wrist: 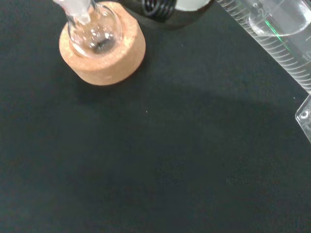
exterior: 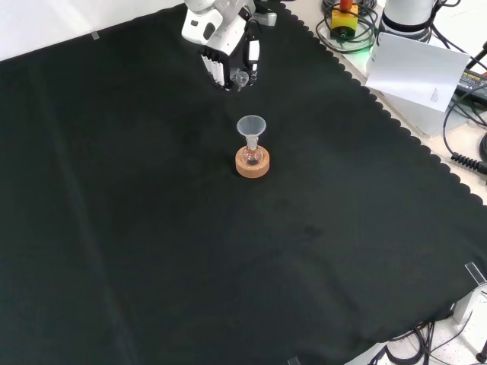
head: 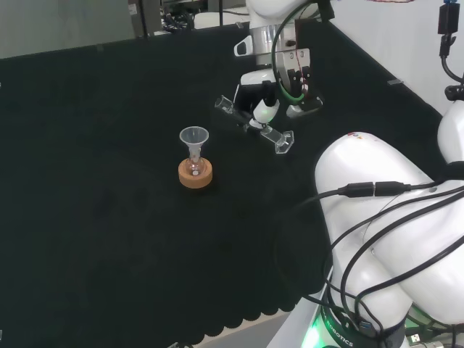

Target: Pour the water from the graduated cylinder into the round-bottom flask.

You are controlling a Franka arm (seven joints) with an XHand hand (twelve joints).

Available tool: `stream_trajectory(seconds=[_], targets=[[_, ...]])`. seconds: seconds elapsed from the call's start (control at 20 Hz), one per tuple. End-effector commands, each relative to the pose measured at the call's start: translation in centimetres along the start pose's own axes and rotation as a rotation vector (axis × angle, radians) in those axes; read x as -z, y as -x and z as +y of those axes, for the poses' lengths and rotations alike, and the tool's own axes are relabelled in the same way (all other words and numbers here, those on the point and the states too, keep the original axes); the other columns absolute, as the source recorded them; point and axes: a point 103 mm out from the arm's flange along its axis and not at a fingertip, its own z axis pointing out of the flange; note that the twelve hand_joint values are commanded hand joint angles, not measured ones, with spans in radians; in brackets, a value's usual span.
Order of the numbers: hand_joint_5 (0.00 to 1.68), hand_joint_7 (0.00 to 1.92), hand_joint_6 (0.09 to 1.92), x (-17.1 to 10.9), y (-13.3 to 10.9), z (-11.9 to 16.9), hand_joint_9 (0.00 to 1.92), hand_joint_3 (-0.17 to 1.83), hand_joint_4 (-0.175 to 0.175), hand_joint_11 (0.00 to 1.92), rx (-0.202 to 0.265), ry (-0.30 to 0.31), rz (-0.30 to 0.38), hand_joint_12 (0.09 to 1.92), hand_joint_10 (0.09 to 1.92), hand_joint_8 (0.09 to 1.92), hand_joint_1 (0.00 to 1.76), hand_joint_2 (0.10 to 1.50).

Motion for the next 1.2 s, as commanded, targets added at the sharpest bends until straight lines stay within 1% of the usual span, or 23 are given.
stream_trajectory(seconds=[0.05, 0.45, 0.55, 0.7, 0.9, 1.2], targets=[[1.2, 1.15, 0.62, 0.3, -0.4, -0.1, 1.38, 0.0, -0.175, 1.22, -0.018, -0.044, -0.065, 0.76, 0.34, 0.76, 1.41, 0.99], [1.2, 1.15, 0.61, 0.4, -0.9, 0.0, 1.38, 0.0, -0.175, 1.24, -0.042, -0.084, -0.128, 0.76, 0.34, 0.74, 1.41, 0.99], [1.2, 1.21, 0.63, 0.4, -1.1, 0.2, 1.47, 0.0, -0.175, 1.25, -0.045, -0.097, -0.144, 0.74, 0.24, 0.65, 1.34, 1.0], [1.2, 1.25, 0.63, 0.4, -1.5, 0.4, 1.53, 0.0, -0.175, 1.26, -0.051, -0.118, -0.163, 0.73, 0.15, 0.6, 1.3, 1.01], [1.2, 1.25, 0.63, 0.5, -1.9, 0.8, 1.55, 0.0, -0.175, 1.26, -0.064, -0.148, -0.192, 0.73, 0.13, 0.59, 1.3, 1.01], [1.2, 1.25, 0.63, 0.6, -2.3, 1.2, 1.55, 0.0, -0.175, 1.27, -0.067, -0.166, -0.207, 0.73, 0.12, 0.59, 1.3, 1.01]])
